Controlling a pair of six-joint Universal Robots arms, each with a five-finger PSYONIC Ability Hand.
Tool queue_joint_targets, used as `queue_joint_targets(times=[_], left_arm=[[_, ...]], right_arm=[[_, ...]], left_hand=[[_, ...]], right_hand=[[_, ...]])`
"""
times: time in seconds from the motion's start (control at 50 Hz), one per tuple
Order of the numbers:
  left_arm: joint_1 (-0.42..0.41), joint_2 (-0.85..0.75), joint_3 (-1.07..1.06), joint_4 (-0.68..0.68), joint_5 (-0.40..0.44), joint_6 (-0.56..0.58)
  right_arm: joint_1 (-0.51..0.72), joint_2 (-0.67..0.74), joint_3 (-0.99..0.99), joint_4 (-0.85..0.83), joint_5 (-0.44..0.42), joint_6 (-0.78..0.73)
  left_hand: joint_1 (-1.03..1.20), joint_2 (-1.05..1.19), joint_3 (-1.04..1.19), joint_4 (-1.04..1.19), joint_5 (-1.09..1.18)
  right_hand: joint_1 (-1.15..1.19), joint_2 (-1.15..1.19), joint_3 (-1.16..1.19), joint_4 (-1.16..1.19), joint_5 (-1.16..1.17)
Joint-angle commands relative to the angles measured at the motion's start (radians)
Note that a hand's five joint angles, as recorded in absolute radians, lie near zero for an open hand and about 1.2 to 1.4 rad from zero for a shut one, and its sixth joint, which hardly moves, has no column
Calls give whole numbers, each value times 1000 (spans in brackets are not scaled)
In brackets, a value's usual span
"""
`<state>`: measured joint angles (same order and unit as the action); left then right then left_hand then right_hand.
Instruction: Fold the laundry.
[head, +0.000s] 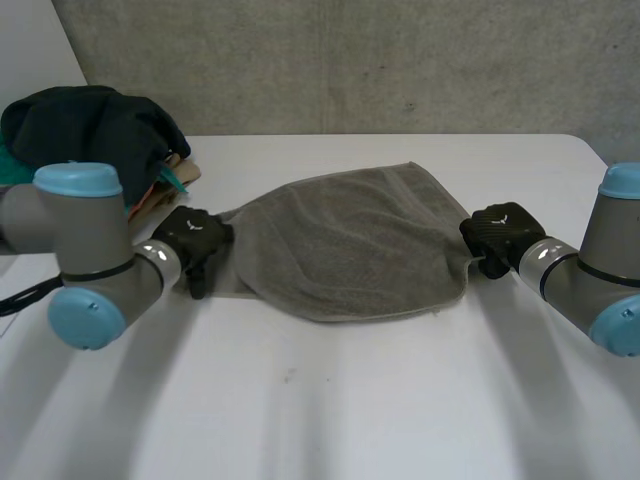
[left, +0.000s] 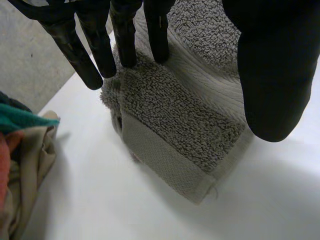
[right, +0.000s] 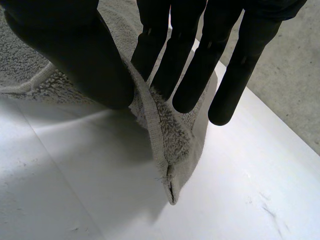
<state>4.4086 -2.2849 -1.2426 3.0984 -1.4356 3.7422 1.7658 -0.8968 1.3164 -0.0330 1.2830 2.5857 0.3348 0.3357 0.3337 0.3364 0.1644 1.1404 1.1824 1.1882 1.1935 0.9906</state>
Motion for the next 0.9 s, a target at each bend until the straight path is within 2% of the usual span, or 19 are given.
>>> queue_joint_targets(times=[0.02, 0.14, 0.24, 0.42, 0.44, 0.5, 0.58, 0.64, 0.82, 0.9], left_arm=[[-57, -102, 158, -32, -61, 47], [-80, -166, 250, -92, -78, 76], [-92, -209, 318, -133, -100, 87], [-95, -260, 362, -110, -127, 125], [-94, -265, 364, -107, -132, 134], [-92, -265, 364, -98, -152, 160], [-97, -211, 341, -69, -209, 154], [-109, -115, 283, -49, -239, 121], [-86, 156, 126, -72, -197, 16], [-48, 271, 74, -154, -160, -13]], right_arm=[[0, 4, 1, 1, -1, -1], [1, 7, 0, 1, -2, -6], [1, 9, 1, 1, -2, -13], [4, 13, 1, 5, -2, -15], [4, 13, 1, 5, -2, -15], [4, 13, 1, 12, -2, -18], [8, 10, 1, 21, -1, -21], [8, 4, -3, 36, -1, -24], [-26, -99, -46, 188, -2, -30], [-75, -191, -95, 317, -5, -53]], left_hand=[[90, 89, 91, 88, 86], [149, 148, 150, 147, 145], [316, 315, 317, 314, 311], [515, 514, 517, 514, 511], [559, 558, 560, 558, 555], [1060, 1059, 1061, 1059, 1056], [1061, 1061, 1063, 1060, 1057], [1061, 1061, 1063, 1060, 1057], [1061, 1061, 1063, 1060, 1057], [1061, 1061, 1063, 1060, 1057]], right_hand=[[256, 214, 208, 203, 231], [256, 214, 208, 203, 231], [256, 214, 208, 203, 231], [256, 214, 208, 203, 231], [256, 214, 208, 203, 231], [256, 214, 208, 203, 231], [256, 214, 208, 203, 231], [256, 214, 208, 203, 231], [256, 214, 208, 203, 231], [256, 214, 208, 203, 231]])
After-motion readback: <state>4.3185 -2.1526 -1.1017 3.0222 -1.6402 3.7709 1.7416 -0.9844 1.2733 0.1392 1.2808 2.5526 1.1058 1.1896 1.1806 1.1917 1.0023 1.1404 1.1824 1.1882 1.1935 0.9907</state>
